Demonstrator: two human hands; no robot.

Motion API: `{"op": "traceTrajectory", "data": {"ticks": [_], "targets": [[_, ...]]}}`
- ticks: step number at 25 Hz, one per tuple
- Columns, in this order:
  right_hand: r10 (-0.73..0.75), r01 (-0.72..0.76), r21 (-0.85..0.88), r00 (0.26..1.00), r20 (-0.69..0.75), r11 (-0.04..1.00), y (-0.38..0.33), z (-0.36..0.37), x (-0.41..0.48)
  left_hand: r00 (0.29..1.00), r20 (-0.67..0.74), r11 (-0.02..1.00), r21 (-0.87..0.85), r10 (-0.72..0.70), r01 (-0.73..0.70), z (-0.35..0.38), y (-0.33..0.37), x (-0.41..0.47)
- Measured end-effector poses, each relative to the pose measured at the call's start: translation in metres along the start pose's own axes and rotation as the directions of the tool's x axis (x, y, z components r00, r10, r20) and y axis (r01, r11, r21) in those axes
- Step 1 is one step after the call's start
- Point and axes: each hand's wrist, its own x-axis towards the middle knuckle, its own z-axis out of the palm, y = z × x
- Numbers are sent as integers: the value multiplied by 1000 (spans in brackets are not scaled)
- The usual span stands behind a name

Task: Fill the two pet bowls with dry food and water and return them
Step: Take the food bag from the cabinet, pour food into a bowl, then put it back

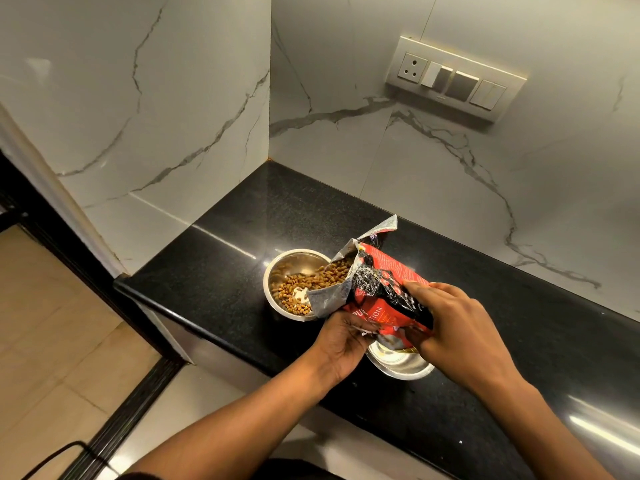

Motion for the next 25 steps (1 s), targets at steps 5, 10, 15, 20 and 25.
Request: {"op": "traceTrajectory", "data": {"ticks": [5, 10, 15, 20, 25], "targets": [[-14, 14, -17, 1000, -2, 1000, -1, -4, -1, 1000, 2, 1000, 16, 0, 0, 0, 0, -3], [-7, 7, 2, 1000, -8, 1000, -1, -3, -5, 1000, 13, 1000, 1, -2, 2, 2, 0, -7], [6, -5, 56, 1000, -18, 998, 2, -1, -8, 1000, 16, 1000, -15, -10, 10, 5, 2, -10], [26, -14, 162, 997, -75, 987, 10, 9, -16, 1000, -6, 999, 31, -22, 22, 14, 8, -19], [120, -76, 388, 989, -90, 918, 26, 26, -27, 996, -1, 986, 142, 92, -91, 22, 12, -26]]}}
